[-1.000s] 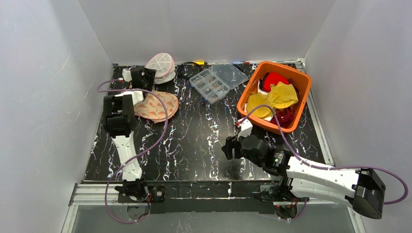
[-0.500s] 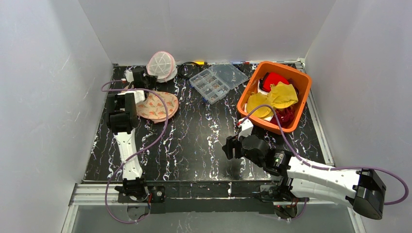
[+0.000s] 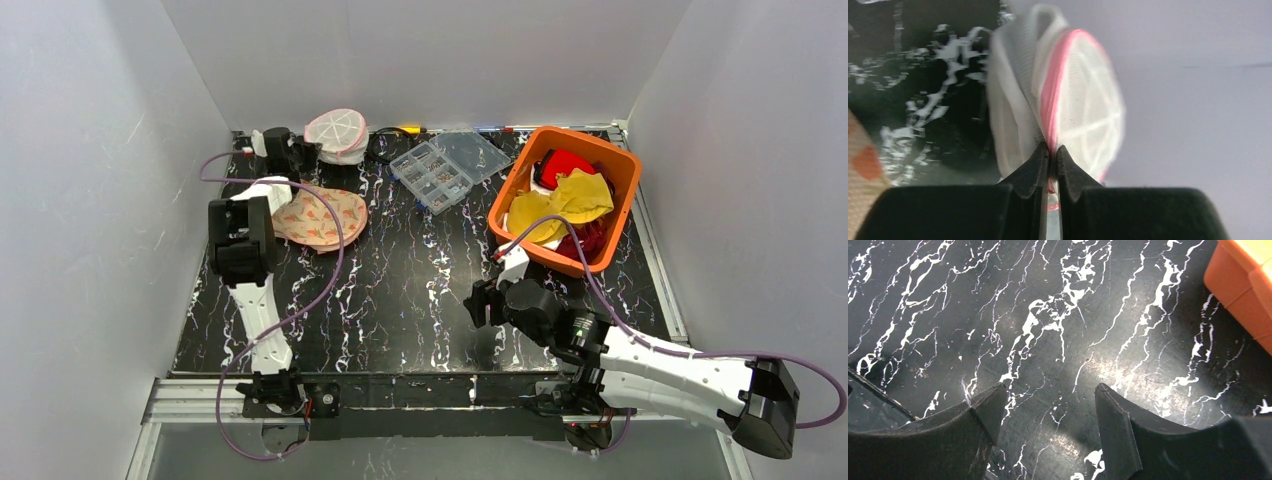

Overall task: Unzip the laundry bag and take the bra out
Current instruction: Pick up the laundry bag at the center of the board, then place the laundry bag at the center of the board.

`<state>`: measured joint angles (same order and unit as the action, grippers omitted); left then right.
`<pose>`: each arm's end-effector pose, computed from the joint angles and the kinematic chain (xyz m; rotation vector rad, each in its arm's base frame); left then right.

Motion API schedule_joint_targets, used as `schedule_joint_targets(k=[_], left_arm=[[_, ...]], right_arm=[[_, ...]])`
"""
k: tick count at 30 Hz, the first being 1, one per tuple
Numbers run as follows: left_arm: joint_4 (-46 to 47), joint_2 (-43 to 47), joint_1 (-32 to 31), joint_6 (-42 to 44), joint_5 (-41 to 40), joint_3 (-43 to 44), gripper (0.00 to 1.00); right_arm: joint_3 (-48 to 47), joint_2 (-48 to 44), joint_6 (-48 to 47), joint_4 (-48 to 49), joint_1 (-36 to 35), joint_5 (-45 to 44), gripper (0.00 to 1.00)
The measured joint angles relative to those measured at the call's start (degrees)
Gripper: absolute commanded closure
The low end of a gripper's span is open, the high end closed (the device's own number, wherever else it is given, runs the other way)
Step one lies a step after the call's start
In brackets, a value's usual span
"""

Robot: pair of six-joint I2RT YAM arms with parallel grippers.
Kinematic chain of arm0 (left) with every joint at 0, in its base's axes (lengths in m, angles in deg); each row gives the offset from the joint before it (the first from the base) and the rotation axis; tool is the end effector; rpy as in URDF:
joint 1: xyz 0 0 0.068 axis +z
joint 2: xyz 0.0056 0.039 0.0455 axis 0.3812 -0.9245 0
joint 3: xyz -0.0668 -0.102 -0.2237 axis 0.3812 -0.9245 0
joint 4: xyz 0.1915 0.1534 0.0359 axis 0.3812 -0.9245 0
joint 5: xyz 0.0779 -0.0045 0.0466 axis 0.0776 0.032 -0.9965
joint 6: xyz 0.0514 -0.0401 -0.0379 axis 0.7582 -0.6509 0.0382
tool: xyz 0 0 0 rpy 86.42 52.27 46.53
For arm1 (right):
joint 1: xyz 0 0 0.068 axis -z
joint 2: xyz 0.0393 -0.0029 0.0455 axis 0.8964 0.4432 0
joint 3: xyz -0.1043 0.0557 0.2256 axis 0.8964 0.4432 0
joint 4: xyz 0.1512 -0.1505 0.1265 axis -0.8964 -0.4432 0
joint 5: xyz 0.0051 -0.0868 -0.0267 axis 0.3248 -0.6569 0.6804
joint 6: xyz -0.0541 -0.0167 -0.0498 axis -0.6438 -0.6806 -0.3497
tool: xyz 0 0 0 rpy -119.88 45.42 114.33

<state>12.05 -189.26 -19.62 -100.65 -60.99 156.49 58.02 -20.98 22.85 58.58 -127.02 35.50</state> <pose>0.5046 0.0224 0.1832 -1.0861 1.5934 -0.8046 0.1170 0.1709 0.2124 -0.3669 1.9779 0.5521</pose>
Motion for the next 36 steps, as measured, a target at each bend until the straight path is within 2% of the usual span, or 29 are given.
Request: schedule_joint_targets(k=[6,17,20,26,31,36], left_arm=[[-1.99,10.12,0.0,-1.68,3.39,-0.39,1.0],[-8.7,34.8,-2.14,-3.63,13.4,-5.77,1.0],[-11.04,43.47,-6.97,-1.9,15.72,-11.26,1.0],[-16.83,58.12,-21.9,4.55,20.06,-25.88,1.0],[-19.28,63.19,-30.03,9.29,21.2,-37.48,1.0],[-19.52,61.0,-38.16,13.42,20.68,-45.05,1.0]], right_arm=[[-2.05,-0.87,-2.25,-3.15,0.0,-1.81,0.27],[-10.54,-3.78,-3.3,-7.61,0.28,-4.26,0.27],[-12.2,-5.81,-3.19,-7.98,0.31,-5.53,0.27],[-14.19,-8.76,-1.75,-8.07,0.33,-7.43,0.27],[-14.51,-10.56,-0.39,-8.13,0.31,-7.48,0.27],[-13.88,-11.47,1.68,-8.44,0.31,-6.73,0.27]])
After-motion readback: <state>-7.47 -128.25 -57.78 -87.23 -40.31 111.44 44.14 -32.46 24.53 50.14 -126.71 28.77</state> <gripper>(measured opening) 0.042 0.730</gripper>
